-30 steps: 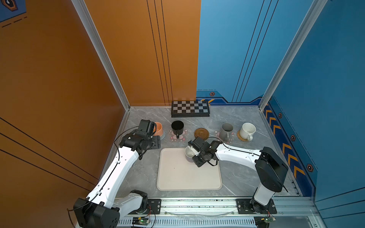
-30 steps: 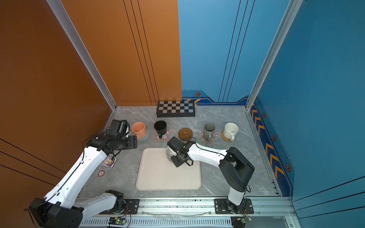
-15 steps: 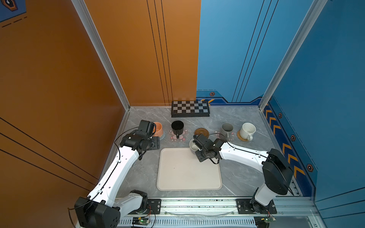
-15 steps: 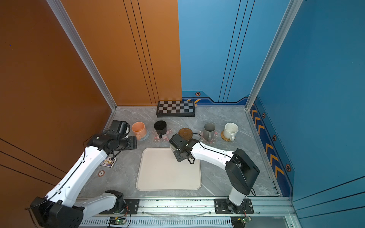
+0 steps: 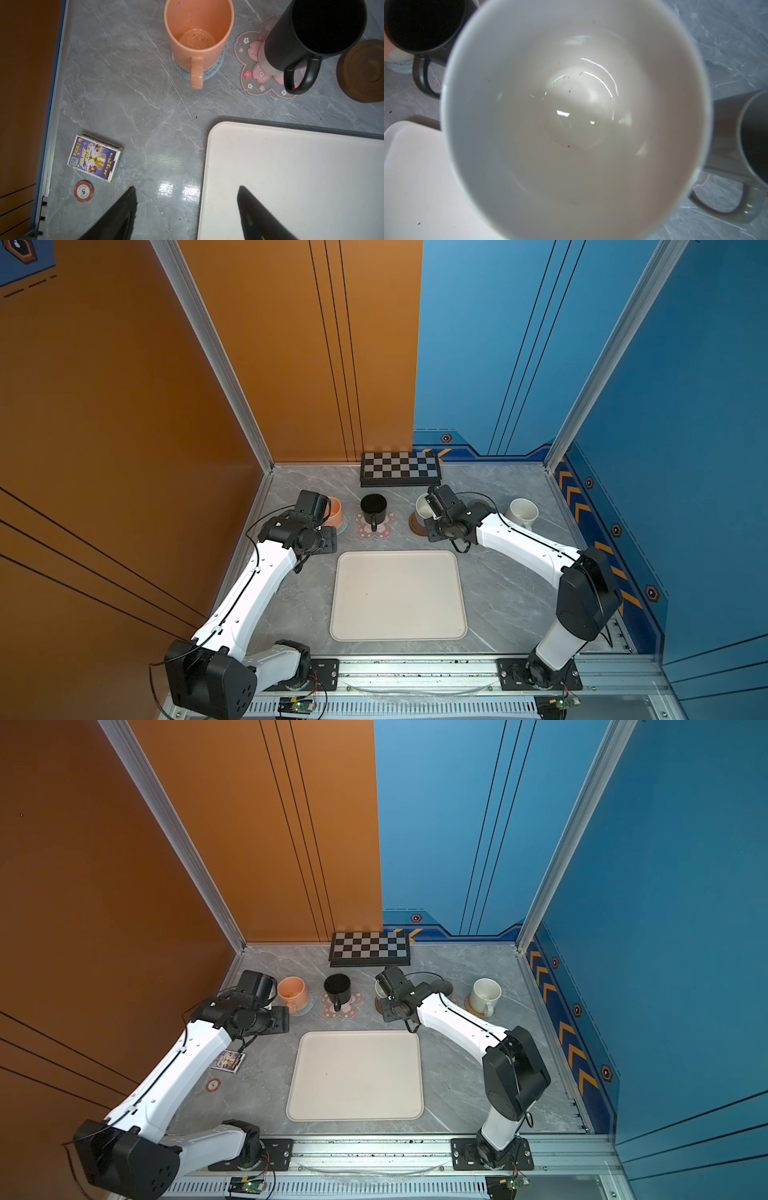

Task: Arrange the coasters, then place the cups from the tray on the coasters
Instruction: 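Grip the lavender mug rim and carry it toward the wooden coaster, then lower the lavender mug onto the brown wooden coaster with the right gripper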

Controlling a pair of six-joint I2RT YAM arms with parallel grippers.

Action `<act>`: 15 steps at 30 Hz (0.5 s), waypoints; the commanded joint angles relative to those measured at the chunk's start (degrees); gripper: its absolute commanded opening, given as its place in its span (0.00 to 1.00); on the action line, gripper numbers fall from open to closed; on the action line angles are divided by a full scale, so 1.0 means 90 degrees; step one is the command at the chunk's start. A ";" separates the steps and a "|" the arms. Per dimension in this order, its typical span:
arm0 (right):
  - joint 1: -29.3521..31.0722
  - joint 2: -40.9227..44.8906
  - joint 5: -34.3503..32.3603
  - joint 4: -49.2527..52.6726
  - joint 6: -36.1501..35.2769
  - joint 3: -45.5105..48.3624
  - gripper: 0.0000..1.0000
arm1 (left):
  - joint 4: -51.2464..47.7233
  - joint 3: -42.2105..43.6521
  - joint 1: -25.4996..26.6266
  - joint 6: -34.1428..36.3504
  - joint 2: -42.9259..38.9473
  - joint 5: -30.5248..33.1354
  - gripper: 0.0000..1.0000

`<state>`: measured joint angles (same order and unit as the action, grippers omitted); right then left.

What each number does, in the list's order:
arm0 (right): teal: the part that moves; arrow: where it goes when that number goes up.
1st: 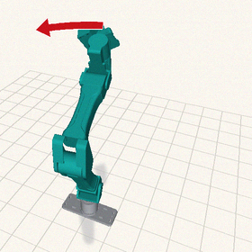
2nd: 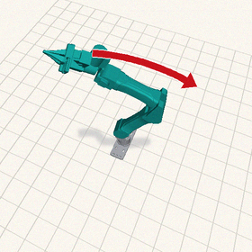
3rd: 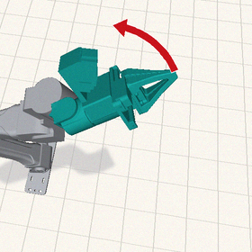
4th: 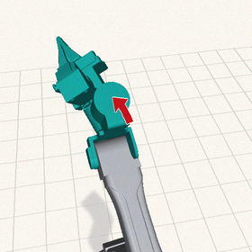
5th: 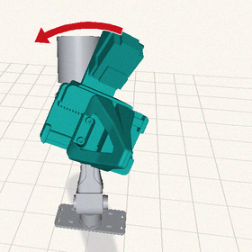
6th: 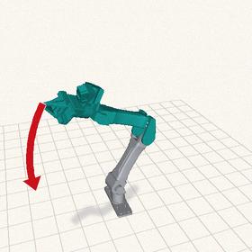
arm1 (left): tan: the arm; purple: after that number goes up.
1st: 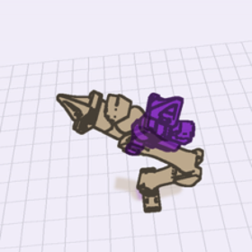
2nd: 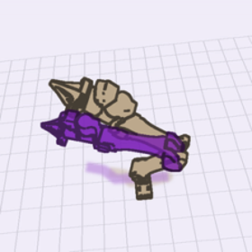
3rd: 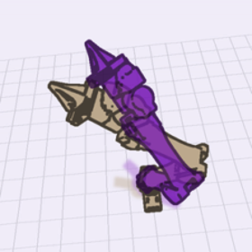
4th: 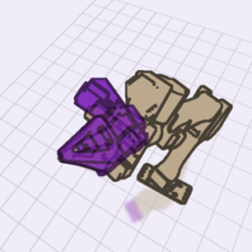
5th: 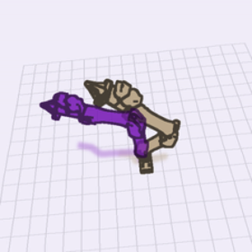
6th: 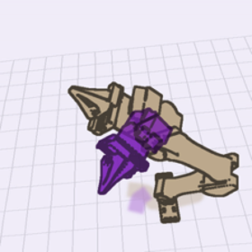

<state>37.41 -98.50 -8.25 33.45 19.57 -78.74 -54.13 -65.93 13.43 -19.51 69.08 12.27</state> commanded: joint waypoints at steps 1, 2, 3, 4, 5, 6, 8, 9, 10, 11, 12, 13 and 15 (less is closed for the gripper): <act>-0.0120 -0.0251 -0.0179 -0.0250 0.0165 -0.0372 0.00 | -0.0118 -0.0241 -0.0067 -0.0122 0.0070 0.0197 0.77; -0.0147 -0.0345 -0.0195 -0.0250 0.0201 -0.0439 0.00 | -0.0118 -0.0260 -0.0077 -0.0137 0.0102 0.0215 0.77; -0.0174 -0.0425 -0.0196 -0.0250 0.0231 -0.0498 0.00 | -0.0114 -0.0280 -0.0080 -0.0156 0.0125 0.0218 0.77; -0.0212 -0.0530 -0.0200 -0.0249 0.0288 -0.0584 0.00 | -0.0118 -0.0305 -0.0094 -0.0166 0.0163 0.0233 0.77; -0.0231 -0.0611 -0.0189 -0.0247 0.0341 -0.0658 0.00 | -0.0112 -0.0326 -0.0089 -0.0183 0.0185 0.0249 0.77; -0.0249 -0.0687 -0.0160 -0.0246 0.0377 -0.0714 0.00 | -0.0117 -0.0347 -0.0096 -0.0181 0.0213 0.0274 0.77; -0.0275 -0.0850 -0.0097 -0.0240 0.0406 -0.0856 0.00 | -0.0113 -0.0412 -0.0105 -0.0172 0.0261 0.0369 0.77; -0.0276 -0.0899 -0.0089 -0.0238 0.0413 -0.0909 0.00 | -0.0118 -0.0448 -0.0120 -0.0144 0.0289 0.0407 0.77; -0.0277 -0.0954 -0.0091 -0.0235 0.0428 -0.0959 0.00 | -0.0116 -0.0474 -0.0140 -0.0118 0.0308 0.0423 0.77; -0.0280 -0.1020 -0.0083 -0.0240 0.0447 -0.1012 0.00 | -0.0114 -0.0504 -0.0172 -0.0108 0.0323 0.0426 0.77; -0.0295 -0.1065 -0.0064 -0.0235 0.0461 -0.1052 0.00 | -0.0118 -0.0523 -0.0189 -0.0094 0.0339 0.0415 0.77; -0.0299 -0.1116 -0.0052 -0.0231 0.0479 -0.1104 0.00 | -0.0117 -0.0535 -0.0215 -0.0093 0.0356 0.0393 0.77; -0.0331 -0.1215 -0.0005 -0.0223 0.0509 -0.1193 0.00 | -0.0108 -0.0545 -0.0257 -0.0089 0.0401 0.0366 0.77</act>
<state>35.03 -109.32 -7.75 33.50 22.63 -85.95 -54.06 -69.30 11.86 -20.45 72.10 14.52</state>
